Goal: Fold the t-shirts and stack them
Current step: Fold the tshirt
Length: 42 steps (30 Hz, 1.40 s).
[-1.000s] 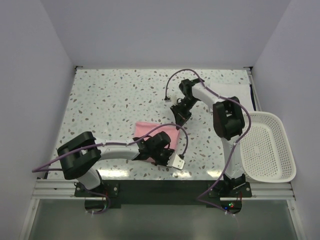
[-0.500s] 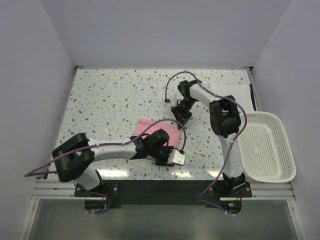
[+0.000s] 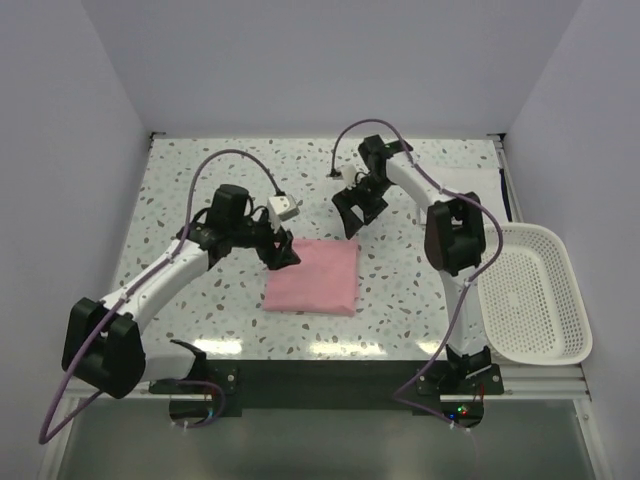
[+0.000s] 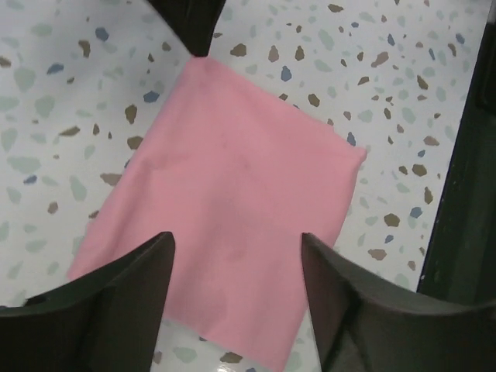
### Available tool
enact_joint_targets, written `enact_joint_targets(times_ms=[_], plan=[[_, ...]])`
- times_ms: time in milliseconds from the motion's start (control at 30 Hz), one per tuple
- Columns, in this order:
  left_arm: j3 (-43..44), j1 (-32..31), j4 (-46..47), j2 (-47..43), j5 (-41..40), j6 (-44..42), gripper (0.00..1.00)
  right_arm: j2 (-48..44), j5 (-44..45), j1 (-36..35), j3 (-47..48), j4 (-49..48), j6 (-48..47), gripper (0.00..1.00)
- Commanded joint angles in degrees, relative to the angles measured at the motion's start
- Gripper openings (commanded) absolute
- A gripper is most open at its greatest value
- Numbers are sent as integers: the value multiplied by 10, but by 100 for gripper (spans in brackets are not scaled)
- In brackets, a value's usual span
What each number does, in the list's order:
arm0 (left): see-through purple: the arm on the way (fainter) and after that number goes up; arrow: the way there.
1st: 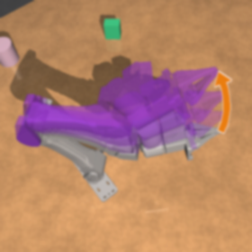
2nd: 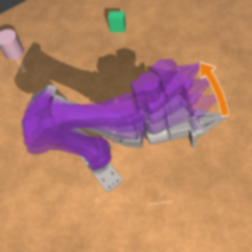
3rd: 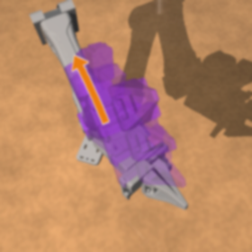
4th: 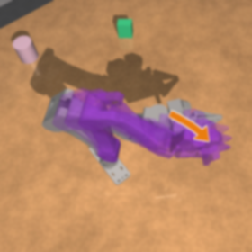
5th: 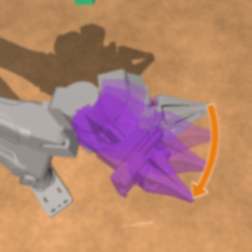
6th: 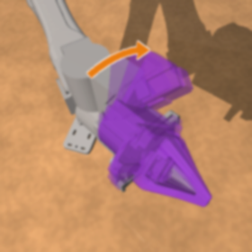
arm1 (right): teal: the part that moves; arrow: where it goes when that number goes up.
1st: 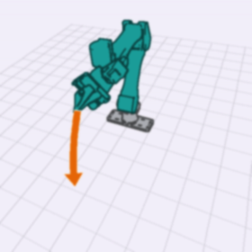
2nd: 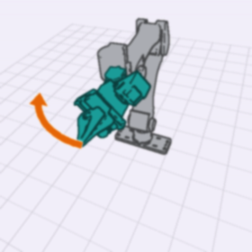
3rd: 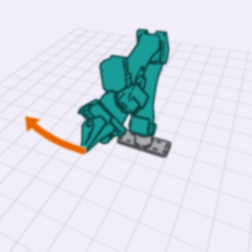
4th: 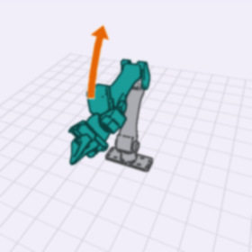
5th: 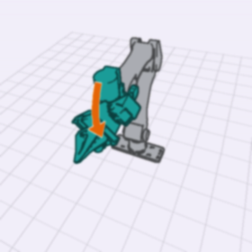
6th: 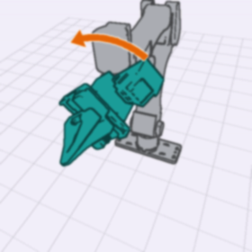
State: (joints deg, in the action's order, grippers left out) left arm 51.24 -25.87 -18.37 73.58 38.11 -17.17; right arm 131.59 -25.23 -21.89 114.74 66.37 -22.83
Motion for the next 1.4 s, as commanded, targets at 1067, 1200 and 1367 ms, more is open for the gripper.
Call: enact_joint_targets(times_ms=[1067,1200,1367], plan=[[20,167,97,165,279,314,91,-168,-313,20,-147,-153,224,99],[-75,101,245,103,267,444,97,-225,-358,-17,-259,-227,321,99],[-143,54,350,140,250,521,97,-206,-368,-66,-360,-277,353,99]])
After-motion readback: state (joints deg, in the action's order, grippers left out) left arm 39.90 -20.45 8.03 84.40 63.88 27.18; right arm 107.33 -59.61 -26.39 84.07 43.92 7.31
